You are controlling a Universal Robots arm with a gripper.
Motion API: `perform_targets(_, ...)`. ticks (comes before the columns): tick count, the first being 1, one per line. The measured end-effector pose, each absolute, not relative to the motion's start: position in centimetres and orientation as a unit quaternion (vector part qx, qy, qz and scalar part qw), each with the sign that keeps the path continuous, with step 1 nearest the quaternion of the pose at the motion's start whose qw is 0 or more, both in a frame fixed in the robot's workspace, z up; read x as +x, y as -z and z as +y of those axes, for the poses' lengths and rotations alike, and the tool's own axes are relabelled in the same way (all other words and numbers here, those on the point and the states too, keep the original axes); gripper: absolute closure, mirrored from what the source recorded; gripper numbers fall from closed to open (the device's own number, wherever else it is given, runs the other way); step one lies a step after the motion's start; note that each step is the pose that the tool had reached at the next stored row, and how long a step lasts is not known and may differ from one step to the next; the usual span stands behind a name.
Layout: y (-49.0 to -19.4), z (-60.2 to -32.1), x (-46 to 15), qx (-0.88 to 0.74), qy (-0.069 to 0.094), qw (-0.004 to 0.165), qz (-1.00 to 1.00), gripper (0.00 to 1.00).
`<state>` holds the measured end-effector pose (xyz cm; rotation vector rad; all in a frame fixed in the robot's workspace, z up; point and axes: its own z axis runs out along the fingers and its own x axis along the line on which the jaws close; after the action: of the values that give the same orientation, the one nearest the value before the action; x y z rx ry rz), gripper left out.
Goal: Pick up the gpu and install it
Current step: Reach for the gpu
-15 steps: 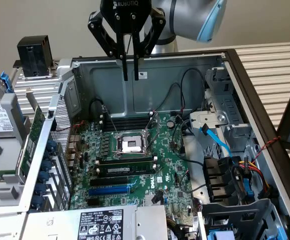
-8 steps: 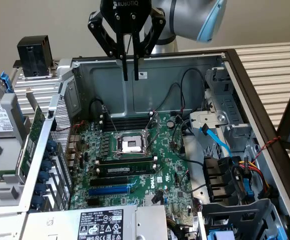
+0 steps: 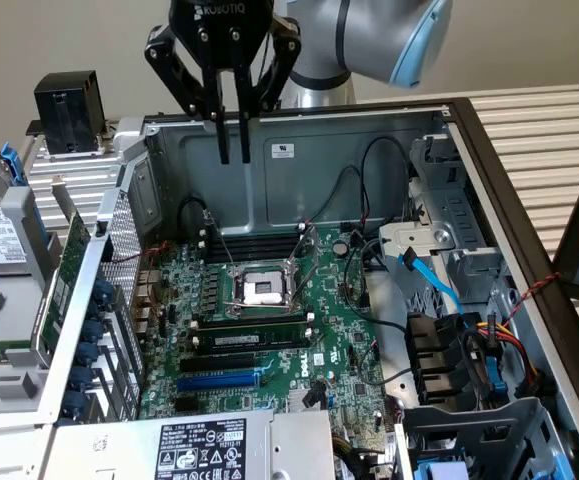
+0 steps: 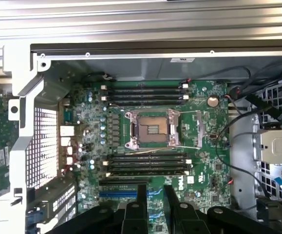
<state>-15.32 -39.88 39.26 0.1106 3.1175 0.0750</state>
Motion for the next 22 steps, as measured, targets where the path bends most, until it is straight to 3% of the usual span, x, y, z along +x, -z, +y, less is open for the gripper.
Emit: perform_targets(22, -39.3, -39.9, -25.3, 0.035, -0.024, 0.011, 0.999, 0.72)
